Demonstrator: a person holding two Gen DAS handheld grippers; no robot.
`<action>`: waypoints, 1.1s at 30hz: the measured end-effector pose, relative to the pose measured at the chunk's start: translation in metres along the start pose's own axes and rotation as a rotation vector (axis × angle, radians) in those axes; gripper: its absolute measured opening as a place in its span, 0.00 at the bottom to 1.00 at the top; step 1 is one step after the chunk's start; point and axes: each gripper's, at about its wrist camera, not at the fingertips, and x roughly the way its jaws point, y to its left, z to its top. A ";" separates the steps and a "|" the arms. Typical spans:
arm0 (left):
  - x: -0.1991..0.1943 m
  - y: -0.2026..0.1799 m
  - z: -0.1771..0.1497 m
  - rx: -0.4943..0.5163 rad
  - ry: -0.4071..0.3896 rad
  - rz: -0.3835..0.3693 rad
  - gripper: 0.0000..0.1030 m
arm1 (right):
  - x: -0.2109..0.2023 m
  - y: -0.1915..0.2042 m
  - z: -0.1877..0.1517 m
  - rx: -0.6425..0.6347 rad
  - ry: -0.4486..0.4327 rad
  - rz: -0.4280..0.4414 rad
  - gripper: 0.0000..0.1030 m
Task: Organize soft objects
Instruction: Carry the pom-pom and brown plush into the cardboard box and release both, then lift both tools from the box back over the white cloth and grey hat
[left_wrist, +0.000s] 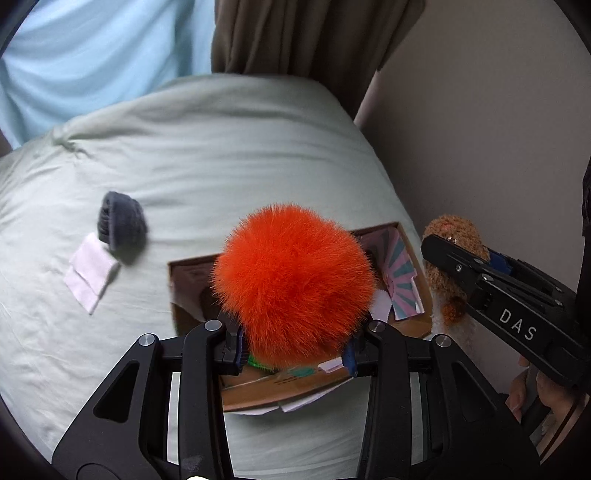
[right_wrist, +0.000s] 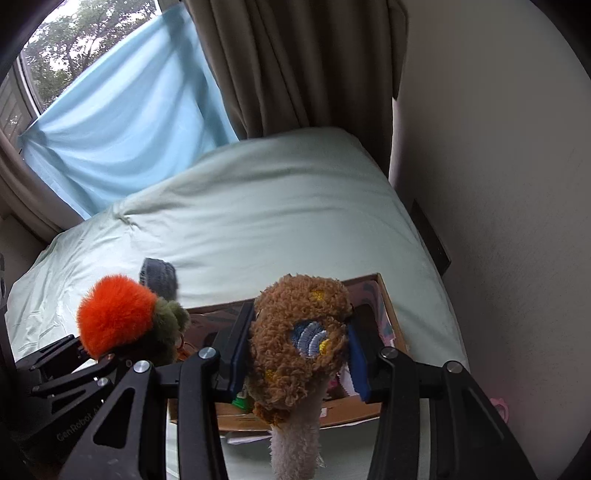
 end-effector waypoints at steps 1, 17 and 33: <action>0.011 -0.001 0.003 0.001 0.016 0.002 0.33 | 0.009 -0.004 0.000 0.004 0.015 0.002 0.40; 0.133 -0.007 -0.002 0.015 0.260 0.059 0.33 | 0.110 -0.047 -0.001 -0.015 0.199 0.024 0.40; 0.114 -0.003 -0.004 0.028 0.245 0.121 1.00 | 0.120 -0.053 -0.004 0.019 0.253 0.065 0.99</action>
